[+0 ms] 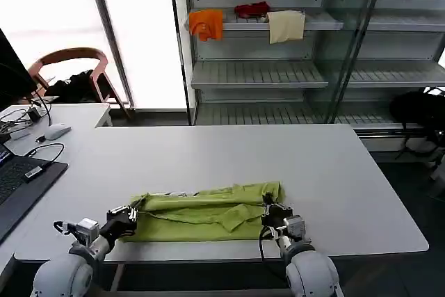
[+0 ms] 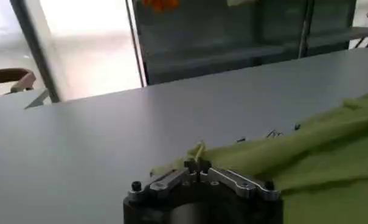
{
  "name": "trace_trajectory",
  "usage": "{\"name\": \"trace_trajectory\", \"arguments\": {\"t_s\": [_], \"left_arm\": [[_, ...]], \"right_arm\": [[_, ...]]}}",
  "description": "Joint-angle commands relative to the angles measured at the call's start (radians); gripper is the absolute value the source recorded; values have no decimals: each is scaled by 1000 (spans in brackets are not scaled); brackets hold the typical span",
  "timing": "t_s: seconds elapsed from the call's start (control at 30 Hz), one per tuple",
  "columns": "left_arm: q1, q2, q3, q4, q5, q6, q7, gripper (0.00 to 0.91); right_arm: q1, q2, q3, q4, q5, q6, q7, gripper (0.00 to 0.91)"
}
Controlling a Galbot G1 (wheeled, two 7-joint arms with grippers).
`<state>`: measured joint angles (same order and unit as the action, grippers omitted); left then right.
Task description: Fold and organize the clothes.
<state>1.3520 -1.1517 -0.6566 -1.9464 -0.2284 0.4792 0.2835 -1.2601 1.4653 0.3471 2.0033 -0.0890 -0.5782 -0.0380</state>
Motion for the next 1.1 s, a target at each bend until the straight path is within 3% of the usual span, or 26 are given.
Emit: {"name": "trace_trajectory", "arguments": {"t_s": [0.03, 0.3, 0.4, 0.43, 0.5, 0.6, 0.7, 1.1], "left_arm": [[27, -12, 2, -15, 58, -20, -22, 907], [19, -34, -3, -38, 38, -23, -106, 907], [24, -48, -22, -79, -91, -36, -163, 907], [30, -55, -33, -99, -132, -37, -180, 907], [48, -75, -50, -129, -228, -38, -240, 907], [84, -111, -62, -132, -218, -64, -296, 907], [127, -139, -49, -107, -205, -87, -347, 907], [105, -189, 13, -4, -158, -122, -368, 907]], "right_arm": [[-24, 4, 1, 15, -90, 0, 16, 907], [-28, 3, 8, 21, -148, 0, 35, 907], [-23, 9, 20, 49, -78, 18, 46, 907], [-19, 11, 29, 74, -11, 45, 47, 907], [-7, 8, 41, 109, 99, 114, 48, 907], [33, 11, 75, 129, 263, 243, 19, 907], [80, 18, 96, 105, 291, 305, 12, 907], [88, 24, 98, 75, 276, 298, 2, 907]]}}
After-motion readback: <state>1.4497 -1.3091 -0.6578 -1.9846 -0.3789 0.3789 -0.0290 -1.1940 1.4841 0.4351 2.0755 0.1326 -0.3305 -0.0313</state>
